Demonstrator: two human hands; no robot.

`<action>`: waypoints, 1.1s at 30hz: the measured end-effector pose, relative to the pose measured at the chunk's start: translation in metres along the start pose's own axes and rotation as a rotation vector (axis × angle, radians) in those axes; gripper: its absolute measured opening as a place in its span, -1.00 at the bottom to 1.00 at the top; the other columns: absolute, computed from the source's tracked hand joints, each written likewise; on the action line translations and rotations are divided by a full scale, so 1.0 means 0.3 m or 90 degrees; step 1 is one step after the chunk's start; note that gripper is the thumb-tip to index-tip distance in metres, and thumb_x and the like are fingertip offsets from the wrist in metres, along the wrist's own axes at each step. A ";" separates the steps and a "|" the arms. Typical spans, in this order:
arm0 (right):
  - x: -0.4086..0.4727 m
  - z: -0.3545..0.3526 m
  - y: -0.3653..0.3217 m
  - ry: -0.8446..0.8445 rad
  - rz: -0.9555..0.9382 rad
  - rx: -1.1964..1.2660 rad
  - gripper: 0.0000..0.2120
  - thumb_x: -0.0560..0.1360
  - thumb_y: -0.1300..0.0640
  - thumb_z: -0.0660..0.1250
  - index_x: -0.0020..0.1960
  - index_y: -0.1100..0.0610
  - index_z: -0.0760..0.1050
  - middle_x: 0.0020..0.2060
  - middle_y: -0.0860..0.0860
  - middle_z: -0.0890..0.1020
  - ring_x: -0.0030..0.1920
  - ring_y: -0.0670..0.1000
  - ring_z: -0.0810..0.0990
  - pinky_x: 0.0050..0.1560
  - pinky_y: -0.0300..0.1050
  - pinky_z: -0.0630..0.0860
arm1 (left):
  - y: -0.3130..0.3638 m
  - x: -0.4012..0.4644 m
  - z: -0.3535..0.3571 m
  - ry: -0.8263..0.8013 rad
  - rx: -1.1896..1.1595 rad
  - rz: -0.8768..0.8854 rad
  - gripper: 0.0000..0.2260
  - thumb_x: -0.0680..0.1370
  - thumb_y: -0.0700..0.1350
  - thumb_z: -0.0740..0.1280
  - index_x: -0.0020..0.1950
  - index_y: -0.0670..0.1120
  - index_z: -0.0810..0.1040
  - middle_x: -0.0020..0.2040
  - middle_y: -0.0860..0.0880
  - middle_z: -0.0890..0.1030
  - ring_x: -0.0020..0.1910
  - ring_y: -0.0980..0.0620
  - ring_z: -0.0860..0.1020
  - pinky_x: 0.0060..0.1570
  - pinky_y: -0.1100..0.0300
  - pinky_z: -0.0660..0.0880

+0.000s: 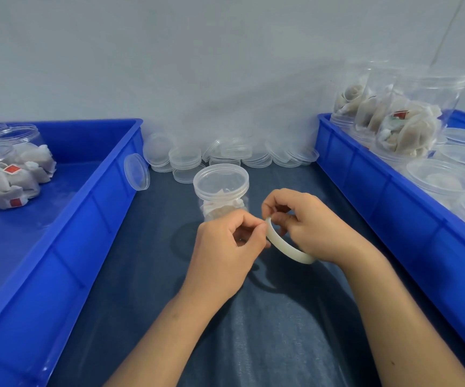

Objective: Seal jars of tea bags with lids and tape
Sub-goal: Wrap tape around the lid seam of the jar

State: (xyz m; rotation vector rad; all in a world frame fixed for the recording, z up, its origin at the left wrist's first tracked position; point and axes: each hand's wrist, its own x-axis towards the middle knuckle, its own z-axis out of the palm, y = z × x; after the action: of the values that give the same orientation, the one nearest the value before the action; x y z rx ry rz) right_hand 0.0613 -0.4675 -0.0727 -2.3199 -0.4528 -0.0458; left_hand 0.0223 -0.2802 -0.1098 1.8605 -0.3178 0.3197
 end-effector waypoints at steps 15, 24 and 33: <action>-0.004 -0.014 -0.013 -0.024 -0.020 0.062 -0.72 0.66 0.31 0.28 -0.04 -0.04 0.58 -0.16 -0.06 0.68 -0.12 0.05 0.66 0.04 0.12 0.63 | 0.027 0.008 -0.024 -0.023 -0.054 0.006 -0.95 0.59 -0.08 0.51 -0.05 0.01 0.76 -0.18 0.08 0.77 -0.14 0.05 0.76 0.01 -0.06 0.69; -0.034 -0.038 -0.043 -0.189 -0.056 0.326 -0.96 0.65 0.34 0.33 0.04 0.24 0.53 -0.13 0.14 0.65 -0.16 0.10 0.65 -0.10 -0.12 0.61 | 0.059 -0.001 -0.024 0.015 -0.006 0.161 -0.86 0.59 -0.04 0.46 0.15 0.05 0.72 -0.02 0.09 0.63 -0.06 0.00 0.68 -0.09 0.22 0.60; -0.027 -0.001 -0.062 -0.333 0.016 0.450 -0.77 0.74 0.27 0.12 0.19 0.01 0.48 0.04 -0.04 0.63 0.04 -0.02 0.66 0.30 0.11 0.58 | 0.074 -0.004 -0.018 0.101 0.029 0.265 -0.89 0.62 -0.04 0.50 0.08 -0.04 0.75 -0.03 -0.02 0.49 -0.23 0.02 0.60 -0.26 0.34 0.51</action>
State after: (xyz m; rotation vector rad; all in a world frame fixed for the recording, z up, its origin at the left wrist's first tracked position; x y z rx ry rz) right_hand 0.0475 -0.4582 -0.0613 -1.6136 -0.5814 0.6443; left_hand 0.0125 -0.2815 -0.0891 1.7913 -0.5931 0.7591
